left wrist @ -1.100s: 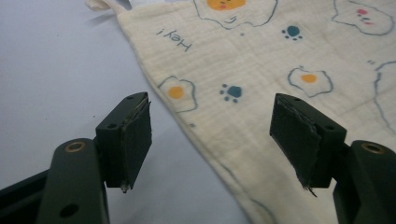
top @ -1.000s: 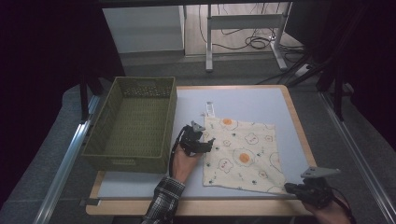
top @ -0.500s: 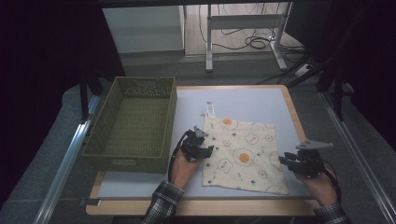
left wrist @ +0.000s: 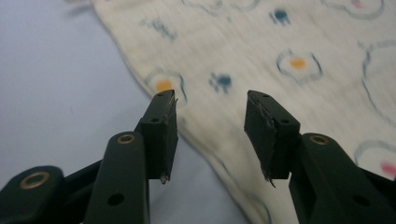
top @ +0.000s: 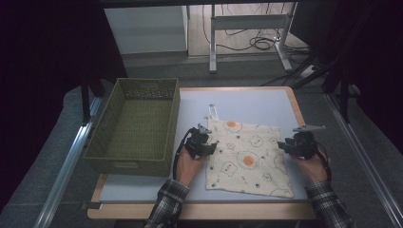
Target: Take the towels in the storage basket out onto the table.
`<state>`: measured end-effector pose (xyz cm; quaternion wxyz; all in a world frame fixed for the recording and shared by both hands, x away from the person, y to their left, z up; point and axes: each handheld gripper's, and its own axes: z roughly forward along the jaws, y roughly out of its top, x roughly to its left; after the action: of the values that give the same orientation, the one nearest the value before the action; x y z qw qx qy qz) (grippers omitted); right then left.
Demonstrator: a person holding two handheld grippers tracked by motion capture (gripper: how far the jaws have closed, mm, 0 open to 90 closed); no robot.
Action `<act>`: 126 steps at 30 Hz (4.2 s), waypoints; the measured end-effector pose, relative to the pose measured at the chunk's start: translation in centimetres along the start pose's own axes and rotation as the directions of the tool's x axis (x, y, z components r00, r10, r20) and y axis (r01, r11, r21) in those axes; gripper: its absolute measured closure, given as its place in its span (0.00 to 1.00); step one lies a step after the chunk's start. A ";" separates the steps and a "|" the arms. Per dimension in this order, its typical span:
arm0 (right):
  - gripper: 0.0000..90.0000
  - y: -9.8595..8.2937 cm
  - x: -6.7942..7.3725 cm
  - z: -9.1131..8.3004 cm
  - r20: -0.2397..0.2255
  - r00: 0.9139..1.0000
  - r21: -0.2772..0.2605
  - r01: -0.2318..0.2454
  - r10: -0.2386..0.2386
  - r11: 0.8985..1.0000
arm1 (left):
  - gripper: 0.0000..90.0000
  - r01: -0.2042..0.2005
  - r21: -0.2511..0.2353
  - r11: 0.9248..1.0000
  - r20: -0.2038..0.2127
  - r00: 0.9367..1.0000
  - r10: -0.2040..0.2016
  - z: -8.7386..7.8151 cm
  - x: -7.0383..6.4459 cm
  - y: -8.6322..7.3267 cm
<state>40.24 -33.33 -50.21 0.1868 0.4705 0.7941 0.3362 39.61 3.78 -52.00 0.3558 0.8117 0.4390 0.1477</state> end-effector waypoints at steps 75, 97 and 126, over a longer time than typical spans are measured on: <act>0.96 4.6 -1.1 -0.3 0.012 1.000 -0.094 -0.006 0.007 0.996 | 0.96 0.037 -0.194 0.980 -0.013 0.999 -0.040 0.0 2.1 4.0; 0.96 -3.0 1.9 -6.3 -0.060 0.997 -0.082 0.048 -0.053 0.995 | 0.96 -0.024 -0.195 0.981 0.084 0.996 0.041 -4.2 -2.3 -2.5; 0.93 -9.6 5.5 -9.0 -0.152 0.986 -0.023 0.071 -0.074 0.997 | 0.81 -0.056 -0.138 0.989 0.162 0.984 0.079 -7.2 -4.6 -8.9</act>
<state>26.08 -34.92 -50.53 0.1416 0.4126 0.8196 0.3714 27.62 6.49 -52.84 0.4394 0.8101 0.3691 0.1200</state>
